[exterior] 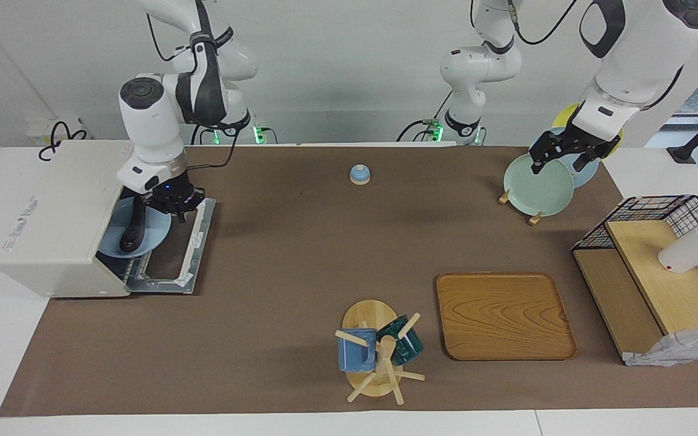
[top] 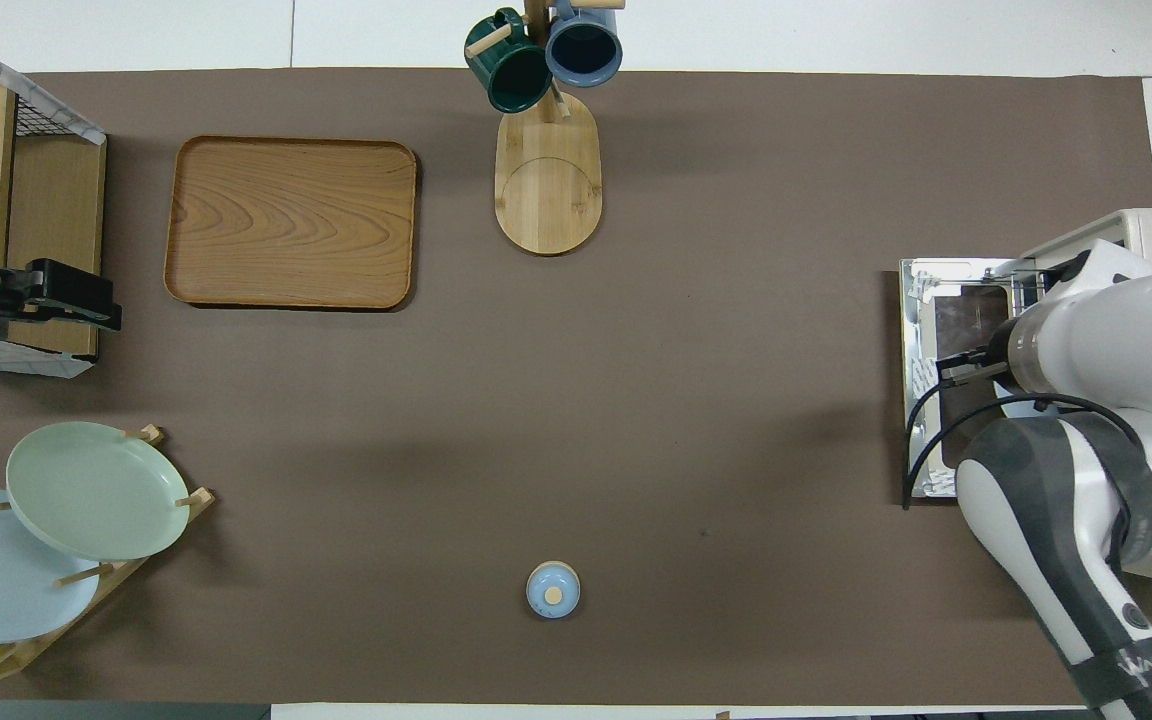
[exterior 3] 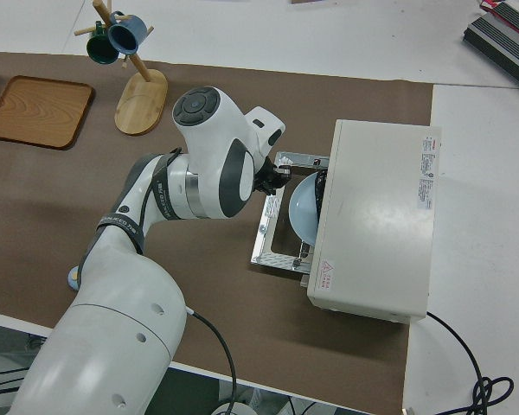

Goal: Put eggplant into oven
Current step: 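Lower the eggplant inside the oven and open the right gripper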

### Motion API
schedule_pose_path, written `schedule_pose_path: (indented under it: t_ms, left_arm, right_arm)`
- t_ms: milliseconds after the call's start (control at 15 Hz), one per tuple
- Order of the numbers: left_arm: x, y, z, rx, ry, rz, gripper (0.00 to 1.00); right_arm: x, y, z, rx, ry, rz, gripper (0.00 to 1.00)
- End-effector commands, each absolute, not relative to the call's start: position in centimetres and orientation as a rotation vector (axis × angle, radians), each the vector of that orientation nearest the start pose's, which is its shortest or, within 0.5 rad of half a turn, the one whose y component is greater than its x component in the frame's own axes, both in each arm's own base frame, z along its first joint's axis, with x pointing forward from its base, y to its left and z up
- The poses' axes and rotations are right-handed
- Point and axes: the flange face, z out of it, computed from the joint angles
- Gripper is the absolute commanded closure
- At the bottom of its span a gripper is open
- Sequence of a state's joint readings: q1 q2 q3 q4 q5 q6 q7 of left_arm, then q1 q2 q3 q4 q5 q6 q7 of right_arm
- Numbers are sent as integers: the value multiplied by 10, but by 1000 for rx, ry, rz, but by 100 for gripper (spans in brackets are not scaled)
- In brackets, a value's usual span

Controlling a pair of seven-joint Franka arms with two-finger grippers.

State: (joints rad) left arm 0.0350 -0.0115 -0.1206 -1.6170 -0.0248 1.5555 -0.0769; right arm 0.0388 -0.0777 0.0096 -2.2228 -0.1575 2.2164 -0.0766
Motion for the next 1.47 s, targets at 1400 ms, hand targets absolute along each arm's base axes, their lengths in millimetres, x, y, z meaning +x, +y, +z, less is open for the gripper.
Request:
schedule_pose_path:
  t_ms: [1400]
  left_arm:
    - [546,-46,609,-3144,14,88,0]
  right_arm:
    - [556,22,317,-3337,-476,11,100]
